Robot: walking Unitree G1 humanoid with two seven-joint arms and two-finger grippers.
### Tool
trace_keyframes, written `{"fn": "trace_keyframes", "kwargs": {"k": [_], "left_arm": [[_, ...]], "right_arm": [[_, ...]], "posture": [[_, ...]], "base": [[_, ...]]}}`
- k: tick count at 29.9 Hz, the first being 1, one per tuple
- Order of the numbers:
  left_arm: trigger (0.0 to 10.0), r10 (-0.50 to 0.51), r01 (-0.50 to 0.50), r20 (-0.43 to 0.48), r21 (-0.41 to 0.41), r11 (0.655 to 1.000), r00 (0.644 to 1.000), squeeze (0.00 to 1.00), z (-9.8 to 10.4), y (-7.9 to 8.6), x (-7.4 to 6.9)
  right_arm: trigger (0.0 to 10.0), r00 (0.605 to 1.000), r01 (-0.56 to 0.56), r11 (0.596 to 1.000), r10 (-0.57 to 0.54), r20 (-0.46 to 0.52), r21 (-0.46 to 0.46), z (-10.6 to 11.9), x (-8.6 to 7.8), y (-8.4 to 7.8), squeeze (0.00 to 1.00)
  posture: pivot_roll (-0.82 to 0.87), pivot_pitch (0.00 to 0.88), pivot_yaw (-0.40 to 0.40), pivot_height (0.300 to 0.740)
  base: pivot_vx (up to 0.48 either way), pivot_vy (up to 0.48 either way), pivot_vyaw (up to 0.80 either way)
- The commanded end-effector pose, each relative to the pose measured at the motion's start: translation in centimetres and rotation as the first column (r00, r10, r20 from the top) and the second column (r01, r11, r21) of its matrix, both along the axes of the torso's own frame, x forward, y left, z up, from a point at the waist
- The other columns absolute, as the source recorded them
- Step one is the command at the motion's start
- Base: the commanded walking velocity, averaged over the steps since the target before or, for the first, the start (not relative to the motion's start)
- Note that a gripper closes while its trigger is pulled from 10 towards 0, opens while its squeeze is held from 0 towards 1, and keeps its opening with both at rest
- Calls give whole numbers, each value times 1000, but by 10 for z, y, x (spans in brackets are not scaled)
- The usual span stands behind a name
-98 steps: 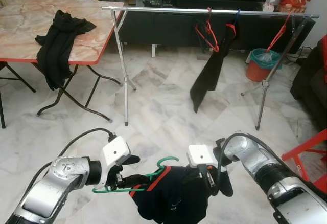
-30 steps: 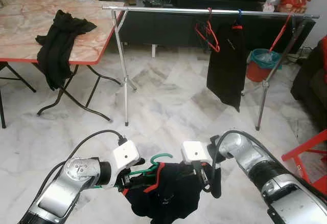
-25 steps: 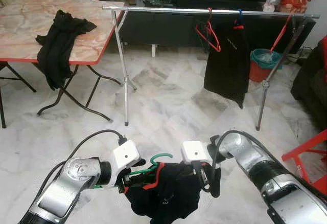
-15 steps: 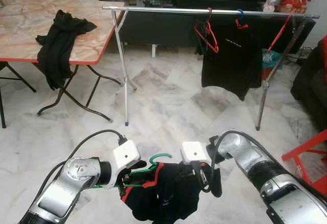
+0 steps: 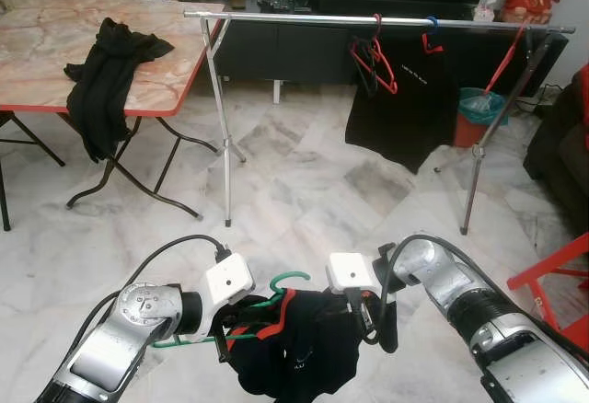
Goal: Hang hanger
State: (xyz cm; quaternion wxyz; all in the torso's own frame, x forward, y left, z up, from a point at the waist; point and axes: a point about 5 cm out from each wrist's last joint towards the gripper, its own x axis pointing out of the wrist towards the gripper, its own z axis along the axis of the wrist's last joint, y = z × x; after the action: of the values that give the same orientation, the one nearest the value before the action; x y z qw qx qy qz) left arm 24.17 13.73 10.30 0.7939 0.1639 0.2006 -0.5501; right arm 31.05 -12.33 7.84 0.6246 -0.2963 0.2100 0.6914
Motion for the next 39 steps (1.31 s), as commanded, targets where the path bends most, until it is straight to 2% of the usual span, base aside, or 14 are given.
{"fn": "trace_keyframes", "kwargs": {"k": [1,4,5,7,8,16,17,21,22,32,39], "left_arm": [[0,13,-13,16,-12,1000,1000,0,4,0,2],[0,12,-11,14,-16,1000,1000,0,5,-1,1],[0,10,-10,14,-18,1000,1000,0,5,-1,1],[0,10,-10,14,-19,1000,1000,0,5,-1,1],[0,10,-10,15,-19,1000,1000,0,5,-1,1],[0,7,-7,19,-20,1000,1000,0,5,-2,1],[0,5,-5,19,-20,1000,1000,0,4,-2,1],[0,1,-1,18,-22,1000,1000,0,4,-3,1],[0,0,0,17,-22,1000,1000,0,3,-4,1],[0,-3,3,12,-21,1000,1000,0,2,-4,0],[0,-7,7,3,-18,1000,1000,0,-1,-5,-2]], "right_arm": [[7843,999,-14,1000,13,32,12,6,4,3,0],[8353,999,-14,1000,14,33,13,6,4,3,0],[9647,999,-15,1000,15,34,14,6,4,3,0],[9647,999,-15,1000,15,35,13,6,4,3,0],[10000,999,-17,1000,17,35,13,6,4,3,0],[10000,999,-31,999,30,20,16,7,3,3,0],[9451,999,-34,999,34,12,20,8,3,2,1000],[9569,999,-41,999,40,5,30,8,2,2,1000],[10000,999,-53,998,53,7,41,10,2,2,0],[10000,997,-73,996,73,3,44,13,1,-3,0],[10000,999,-43,993,41,19,108,25,6,-10,0]], "posture": [[108,0,-60,740],[110,0,-61,740],[109,0,-61,740],[109,0,-61,740],[109,0,-62,740],[103,0,-63,740],[102,0,-64,740],[100,0,-66,740],[98,0,-68,740],[96,0,-71,740],[90,0,-72,740]], "base": [[0,0,0],[0,0,0],[0,0,0],[0,0,0],[0,0,0],[0,0,0],[0,0,0],[0,0,0],[0,0,0],[0,0,0],[0,0,0]]}}
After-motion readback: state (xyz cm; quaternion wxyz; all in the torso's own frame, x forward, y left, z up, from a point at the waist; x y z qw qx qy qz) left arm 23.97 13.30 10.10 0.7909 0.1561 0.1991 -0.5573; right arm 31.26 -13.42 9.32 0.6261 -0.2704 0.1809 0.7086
